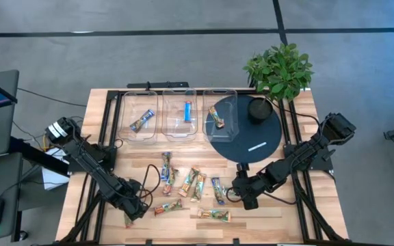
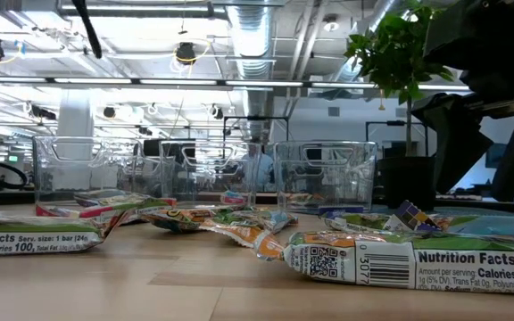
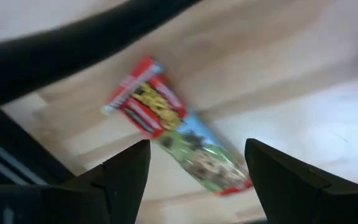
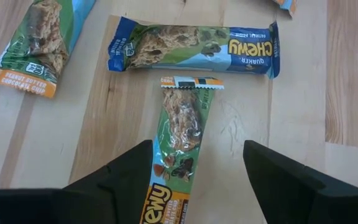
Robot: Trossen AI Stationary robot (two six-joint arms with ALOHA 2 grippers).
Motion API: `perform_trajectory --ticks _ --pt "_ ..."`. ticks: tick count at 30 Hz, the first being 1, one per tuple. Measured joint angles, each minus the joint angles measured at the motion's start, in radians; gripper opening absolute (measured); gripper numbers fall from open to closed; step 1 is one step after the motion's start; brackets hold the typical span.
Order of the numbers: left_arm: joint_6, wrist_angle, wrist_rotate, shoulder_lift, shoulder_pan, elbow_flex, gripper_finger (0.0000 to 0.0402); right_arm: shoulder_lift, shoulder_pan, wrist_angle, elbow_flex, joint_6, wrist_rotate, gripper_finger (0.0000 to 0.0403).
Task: Pick and place Granola Bars by type
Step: Put the bottom left red chocolate chip into the center transparent bin
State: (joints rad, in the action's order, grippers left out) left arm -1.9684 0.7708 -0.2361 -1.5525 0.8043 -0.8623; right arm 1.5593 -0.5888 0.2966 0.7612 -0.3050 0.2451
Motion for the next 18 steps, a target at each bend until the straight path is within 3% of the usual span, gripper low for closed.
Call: perform_trajectory --ticks 11,18 --pt "-0.015 0.022 0.004 -0.055 0.000 0.005 0.0254 0.000 0.000 -0.002 0.000 0.002 0.000 0.0245" --pt "-0.050 -0.160 -0.008 -0.047 -0.003 0.103 0.0253 0.000 0.000 -0.002 0.000 0.002 0.000 0.0245"
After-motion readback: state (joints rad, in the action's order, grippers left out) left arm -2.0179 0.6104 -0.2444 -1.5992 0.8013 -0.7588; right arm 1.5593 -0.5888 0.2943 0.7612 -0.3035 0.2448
